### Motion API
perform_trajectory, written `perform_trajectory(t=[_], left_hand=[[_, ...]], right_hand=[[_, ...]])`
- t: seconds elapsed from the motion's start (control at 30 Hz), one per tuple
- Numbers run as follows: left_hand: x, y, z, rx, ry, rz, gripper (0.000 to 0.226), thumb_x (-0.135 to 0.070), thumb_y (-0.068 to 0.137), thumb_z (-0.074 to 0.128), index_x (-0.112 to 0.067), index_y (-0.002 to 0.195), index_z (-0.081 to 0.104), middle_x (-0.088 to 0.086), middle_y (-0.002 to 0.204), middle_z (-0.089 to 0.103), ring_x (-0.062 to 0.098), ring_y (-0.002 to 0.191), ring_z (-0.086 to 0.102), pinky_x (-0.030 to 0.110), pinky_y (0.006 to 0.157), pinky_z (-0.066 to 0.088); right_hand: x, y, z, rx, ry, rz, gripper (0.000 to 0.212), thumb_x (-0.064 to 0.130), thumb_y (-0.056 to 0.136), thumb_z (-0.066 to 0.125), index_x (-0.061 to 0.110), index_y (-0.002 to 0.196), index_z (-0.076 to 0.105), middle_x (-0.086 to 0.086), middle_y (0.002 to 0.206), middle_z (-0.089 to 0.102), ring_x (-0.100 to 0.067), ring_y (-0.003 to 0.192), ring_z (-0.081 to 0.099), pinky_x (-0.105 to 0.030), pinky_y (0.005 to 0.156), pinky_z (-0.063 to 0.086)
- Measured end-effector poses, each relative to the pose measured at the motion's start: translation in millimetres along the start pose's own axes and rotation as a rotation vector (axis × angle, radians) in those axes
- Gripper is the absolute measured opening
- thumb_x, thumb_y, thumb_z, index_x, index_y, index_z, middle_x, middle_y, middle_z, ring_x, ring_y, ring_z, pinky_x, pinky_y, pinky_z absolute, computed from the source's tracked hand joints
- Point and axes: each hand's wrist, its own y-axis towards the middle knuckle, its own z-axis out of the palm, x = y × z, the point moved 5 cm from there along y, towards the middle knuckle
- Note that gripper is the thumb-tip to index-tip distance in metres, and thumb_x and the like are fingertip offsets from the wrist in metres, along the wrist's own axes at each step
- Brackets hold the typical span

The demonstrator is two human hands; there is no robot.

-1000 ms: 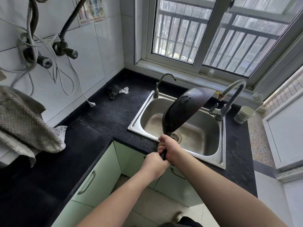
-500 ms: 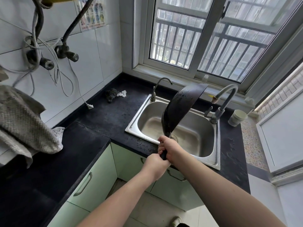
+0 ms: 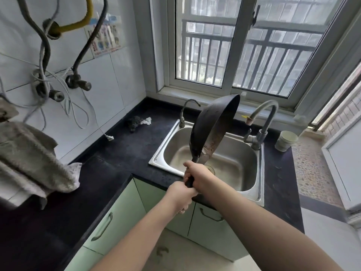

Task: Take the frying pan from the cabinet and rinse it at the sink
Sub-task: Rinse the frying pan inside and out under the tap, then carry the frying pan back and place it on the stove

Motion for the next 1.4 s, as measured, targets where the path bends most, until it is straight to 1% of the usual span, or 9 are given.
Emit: perform_trajectory(t=[0.13, 0.3, 0.47, 0.67, 0.8, 0.97, 1.17, 1.23, 1.4], left_hand=[[-20.5, -6.4, 17.0, -0.042, -0.003, 0.018, 0.016, -0.024, 0.064, 0.052, -0.016, 0.068, 0.039, 0.003, 0.050, 0.032, 0.014, 0.035, 0.025, 0.018, 0.041, 0.019], [-42.1, -13.2, 46.3, -0.091, 0.008, 0.025, 0.017, -0.025, 0.061, 0.052, -0.016, 0.065, 0.037, 0.002, 0.049, 0.033, 0.014, 0.034, 0.025, 0.019, 0.040, 0.020], [-52.5, -15.5, 69.4, -0.176, 0.035, 0.018, 0.018, -0.020, 0.075, 0.057, -0.013, 0.067, 0.043, 0.003, 0.049, 0.038, 0.015, 0.033, 0.029, 0.018, 0.039, 0.024], [-58.2, -27.3, 88.6, -0.225, -0.005, -0.001, 0.017, -0.015, 0.076, 0.054, -0.015, 0.065, 0.041, 0.003, 0.051, 0.036, 0.016, 0.036, 0.026, 0.017, 0.039, 0.023], [-50.9, -33.2, 86.4, -0.277, 0.041, 0.002, 0.015, -0.025, 0.068, 0.053, -0.016, 0.062, 0.043, -0.002, 0.048, 0.037, 0.014, 0.037, 0.029, 0.020, 0.040, 0.023], [-40.1, -42.9, 77.9, -0.374, 0.114, 0.021, 0.024, -0.023, 0.079, 0.059, -0.017, 0.061, 0.044, -0.005, 0.046, 0.038, 0.014, 0.041, 0.031, 0.024, 0.043, 0.026], [-21.0, -84.6, 69.4, -0.403, -0.073, -0.006, 0.021, -0.018, 0.076, 0.054, -0.016, 0.063, 0.038, -0.002, 0.044, 0.035, 0.012, 0.032, 0.028, 0.020, 0.039, 0.021], [-19.6, -100.3, 67.1, -0.385, -0.145, 0.013, 0.023, -0.009, 0.083, 0.050, -0.013, 0.063, 0.037, 0.006, 0.046, 0.034, 0.012, 0.029, 0.026, 0.022, 0.040, 0.019], [-3.1, -141.9, 61.8, -0.328, -0.434, 0.023, 0.025, 0.000, 0.089, 0.038, -0.010, 0.067, 0.034, 0.003, 0.045, 0.033, 0.012, 0.030, 0.022, 0.016, 0.037, 0.021]], right_hand=[[15.6, -3.1, -13.2, 0.049, 0.010, 0.003, 0.033, 0.015, 0.092, 0.051, 0.012, 0.062, 0.039, 0.001, 0.036, 0.031, -0.011, 0.026, 0.031, -0.026, 0.039, 0.028], [35.6, -13.1, -39.8, 0.099, 0.007, -0.014, 0.032, 0.014, 0.093, 0.050, 0.012, 0.063, 0.039, 0.001, 0.035, 0.032, -0.011, 0.025, 0.031, -0.025, 0.037, 0.029], [49.4, -22.5, -61.3, 0.209, 0.042, 0.029, 0.033, 0.013, 0.094, 0.049, 0.013, 0.064, 0.036, 0.003, 0.033, 0.029, -0.010, 0.023, 0.030, -0.018, 0.029, 0.027], [48.0, -26.4, -74.2, 0.262, 0.085, 0.086, 0.030, 0.014, 0.094, 0.053, 0.014, 0.068, 0.038, 0.004, 0.039, 0.029, -0.008, 0.027, 0.029, -0.018, 0.030, 0.027], [41.0, -29.9, -74.2, 0.281, 0.059, 0.057, 0.030, 0.015, 0.091, 0.054, 0.014, 0.066, 0.037, 0.003, 0.044, 0.031, -0.009, 0.031, 0.030, -0.024, 0.036, 0.029], [28.9, -37.0, -63.1, 0.339, 0.094, 0.081, 0.028, 0.013, 0.088, 0.053, 0.019, 0.068, 0.034, 0.006, 0.044, 0.027, -0.008, 0.034, 0.026, -0.021, 0.035, 0.025], [6.2, -69.2, -40.4, 0.447, 0.009, 0.054, 0.028, 0.015, 0.090, 0.057, 0.018, 0.071, 0.036, 0.006, 0.044, 0.031, -0.008, 0.036, 0.029, -0.023, 0.039, 0.028], [0.8, -79.4, -33.8, 0.461, -0.043, 0.023, 0.030, 0.018, 0.088, 0.060, 0.015, 0.066, 0.040, 0.004, 0.045, 0.036, -0.010, 0.036, 0.034, -0.026, 0.043, 0.031], [-21.4, -109.6, -11.6, 0.579, -0.177, 0.030, 0.032, 0.020, 0.085, 0.064, 0.012, 0.061, 0.044, -0.003, 0.052, 0.043, -0.017, 0.043, 0.041, -0.028, 0.049, 0.037]])
